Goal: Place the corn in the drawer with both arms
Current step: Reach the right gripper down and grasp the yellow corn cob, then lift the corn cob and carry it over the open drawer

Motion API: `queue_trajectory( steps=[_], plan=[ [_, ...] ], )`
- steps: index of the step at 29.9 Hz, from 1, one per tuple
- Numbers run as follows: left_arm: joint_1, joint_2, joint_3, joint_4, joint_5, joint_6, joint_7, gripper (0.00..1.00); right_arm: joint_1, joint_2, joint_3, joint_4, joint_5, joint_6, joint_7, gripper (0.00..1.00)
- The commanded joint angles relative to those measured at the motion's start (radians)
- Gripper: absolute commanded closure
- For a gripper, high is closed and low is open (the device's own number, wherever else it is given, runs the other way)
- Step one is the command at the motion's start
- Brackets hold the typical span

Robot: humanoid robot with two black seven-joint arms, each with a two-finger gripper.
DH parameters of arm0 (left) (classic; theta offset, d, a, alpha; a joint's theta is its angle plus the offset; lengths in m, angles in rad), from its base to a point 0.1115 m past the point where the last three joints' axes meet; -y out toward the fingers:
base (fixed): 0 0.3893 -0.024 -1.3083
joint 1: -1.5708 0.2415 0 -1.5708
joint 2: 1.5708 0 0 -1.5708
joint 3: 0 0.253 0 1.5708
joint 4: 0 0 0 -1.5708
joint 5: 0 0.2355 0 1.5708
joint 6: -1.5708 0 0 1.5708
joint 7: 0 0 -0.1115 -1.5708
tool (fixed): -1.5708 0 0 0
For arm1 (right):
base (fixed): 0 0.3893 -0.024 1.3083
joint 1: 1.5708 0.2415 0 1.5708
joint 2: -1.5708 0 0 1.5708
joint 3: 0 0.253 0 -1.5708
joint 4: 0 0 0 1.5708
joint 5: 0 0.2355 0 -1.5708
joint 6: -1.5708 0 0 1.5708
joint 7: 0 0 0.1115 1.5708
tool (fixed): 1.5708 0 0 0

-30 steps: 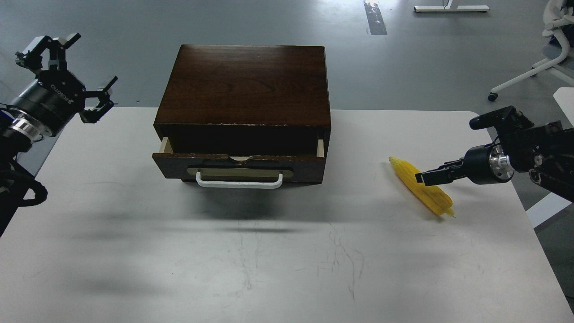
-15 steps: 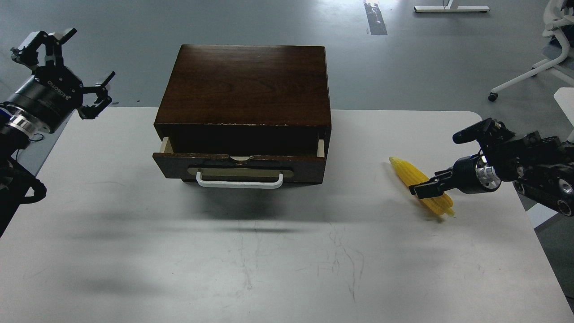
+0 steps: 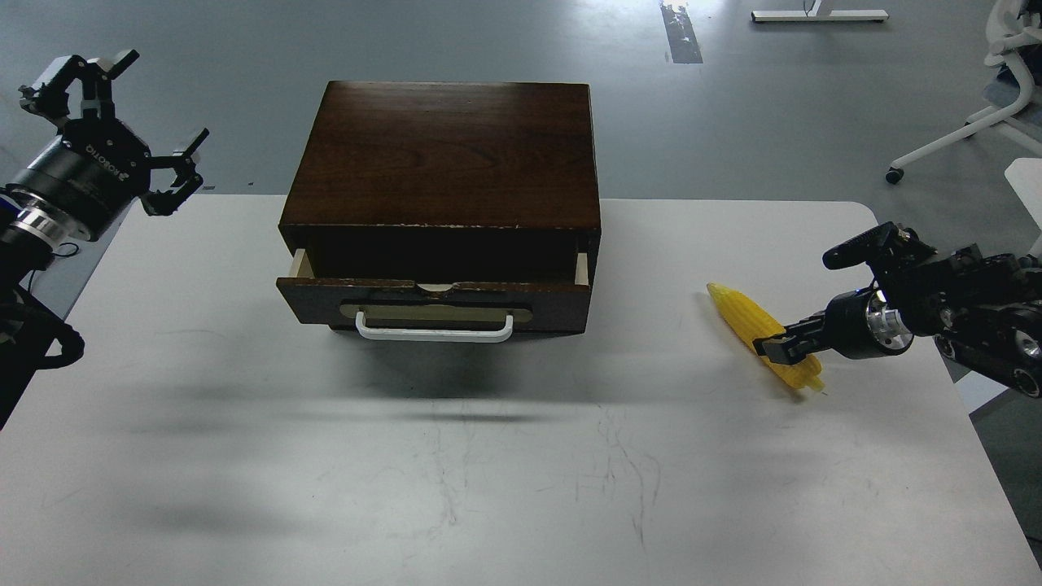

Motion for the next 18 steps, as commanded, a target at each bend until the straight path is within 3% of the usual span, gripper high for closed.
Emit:
queue_trajectory(
  steps=[1, 10, 18],
  plan=[
    [0.000, -0.001, 0.000, -0.002, 0.001, 0.000, 0.000, 0.01, 0.019, -0.011, 0.008, 0.005, 0.001, -0.008, 0.000, 1.00],
    [0.000, 0.000, 0.000, -0.004, 0.003, 0.000, 0.000, 0.01, 0.391, -0.052, 0.006, 0.161, 0.003, -0.026, 0.000, 1.00],
    [0.000, 0.005, 0.000, -0.004, 0.003, 0.000, 0.000, 0.01, 0.640, 0.105, -0.002, 0.234, -0.002, -0.023, 0.000, 1.00]
  ],
)
